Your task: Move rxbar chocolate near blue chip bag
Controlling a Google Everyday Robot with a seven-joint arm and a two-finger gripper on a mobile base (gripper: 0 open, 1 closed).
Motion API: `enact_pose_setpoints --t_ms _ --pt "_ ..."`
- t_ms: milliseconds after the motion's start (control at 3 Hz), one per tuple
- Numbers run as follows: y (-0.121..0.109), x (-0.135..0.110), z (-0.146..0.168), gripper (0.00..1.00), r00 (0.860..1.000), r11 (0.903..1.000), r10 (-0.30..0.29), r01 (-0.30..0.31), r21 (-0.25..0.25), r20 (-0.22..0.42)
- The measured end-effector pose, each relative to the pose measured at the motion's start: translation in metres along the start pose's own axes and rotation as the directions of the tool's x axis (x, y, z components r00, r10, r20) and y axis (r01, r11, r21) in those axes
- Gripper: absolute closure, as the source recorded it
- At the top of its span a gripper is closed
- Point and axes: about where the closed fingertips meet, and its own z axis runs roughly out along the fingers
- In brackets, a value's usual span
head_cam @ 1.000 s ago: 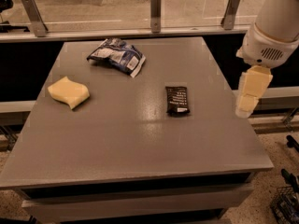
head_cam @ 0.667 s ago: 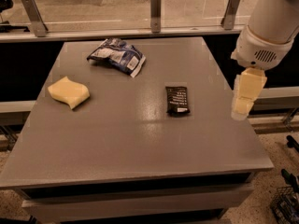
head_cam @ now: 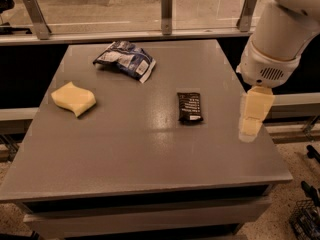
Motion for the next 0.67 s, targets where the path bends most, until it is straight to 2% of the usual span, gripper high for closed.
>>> enact_pose_setpoints --t_ms 333,667 --pt "0.011 -0.008 0.012 0.00 1.000 0.9995 -0.029 0.029 -0.013 0.008" --pt "0.019 -0.022 0.027 0.00 0.996 0.9962 -0.086 0.086 -0.011 0.024"
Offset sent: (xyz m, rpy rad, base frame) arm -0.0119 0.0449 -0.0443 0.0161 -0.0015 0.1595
